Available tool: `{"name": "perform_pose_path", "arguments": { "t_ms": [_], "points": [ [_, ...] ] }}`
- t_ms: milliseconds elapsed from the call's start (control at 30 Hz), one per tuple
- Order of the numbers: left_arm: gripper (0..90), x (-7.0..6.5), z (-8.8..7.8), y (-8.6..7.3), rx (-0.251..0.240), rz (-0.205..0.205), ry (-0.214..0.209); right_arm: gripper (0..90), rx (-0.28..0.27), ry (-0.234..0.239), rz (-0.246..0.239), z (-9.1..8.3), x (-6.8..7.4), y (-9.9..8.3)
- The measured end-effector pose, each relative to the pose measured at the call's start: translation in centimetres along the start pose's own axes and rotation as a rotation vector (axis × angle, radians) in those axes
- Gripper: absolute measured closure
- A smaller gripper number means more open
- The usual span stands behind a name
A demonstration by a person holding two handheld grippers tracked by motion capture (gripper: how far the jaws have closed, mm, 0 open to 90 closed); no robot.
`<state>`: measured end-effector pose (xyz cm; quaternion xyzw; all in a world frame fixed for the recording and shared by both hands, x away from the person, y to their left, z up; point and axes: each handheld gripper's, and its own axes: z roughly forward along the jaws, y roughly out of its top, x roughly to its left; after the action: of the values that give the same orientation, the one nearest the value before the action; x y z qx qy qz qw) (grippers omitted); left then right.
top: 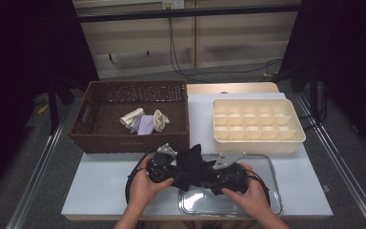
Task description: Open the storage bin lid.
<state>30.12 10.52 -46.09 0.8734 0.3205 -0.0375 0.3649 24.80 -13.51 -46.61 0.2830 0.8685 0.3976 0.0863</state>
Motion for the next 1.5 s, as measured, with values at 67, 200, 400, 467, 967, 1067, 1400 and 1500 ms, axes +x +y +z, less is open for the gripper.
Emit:
{"name": "perform_pose_path", "arguments": {
  "t_ms": [67, 200, 400, 467, 967, 1067, 1400, 1500],
  "points": [
    [78.5, 0.0, -0.1, 0.1, -0.007, -0.004, 0.005, 45.2, -0.001, 0.011, -0.014, 0.2, 0.4, 0.3],
    [86.7, -0.2, -0.4, 0.4, -0.035, -0.002, -0.010, 65.9, -0.011, 0.012, -0.026, 0.7, 0.9, 1.1],
    [80.8, 0.0, -1.4, 0.5, -0.102, -0.014, -0.024, 87.6, -0.072, -0.014, 0.020, 0.0, 0.2, 2.2],
    [70.3, 0.0, -1.4, 0.5, -0.112, 0.001, -0.012, 88.1, -0.081, -0.041, 0.029, -0.4, -0.3, 2.4],
    [58.3, 0.7, -0.4, -0.1, -0.089, -0.007, -0.005, 46.9, -0.013, -0.098, 0.112, 1.8, -3.2, 1.8],
    [57.3, 0.8, -0.3, -0.2, -0.083, -0.003, -0.002, 54.9, -0.004, -0.072, 0.117, 2.5, -3.3, 1.7],
    [55.5, 0.9, -0.9, -0.4, -0.106, -0.004, 0.009, 78.6, -0.064, 0.020, 0.172, 1.5, -2.9, 2.4],
    [54.0, 0.9, -1.2, -0.5, -0.108, -0.005, 0.018, 78.8, -0.100, 0.033, 0.183, 0.8, -2.4, 2.8]
  ]
}}
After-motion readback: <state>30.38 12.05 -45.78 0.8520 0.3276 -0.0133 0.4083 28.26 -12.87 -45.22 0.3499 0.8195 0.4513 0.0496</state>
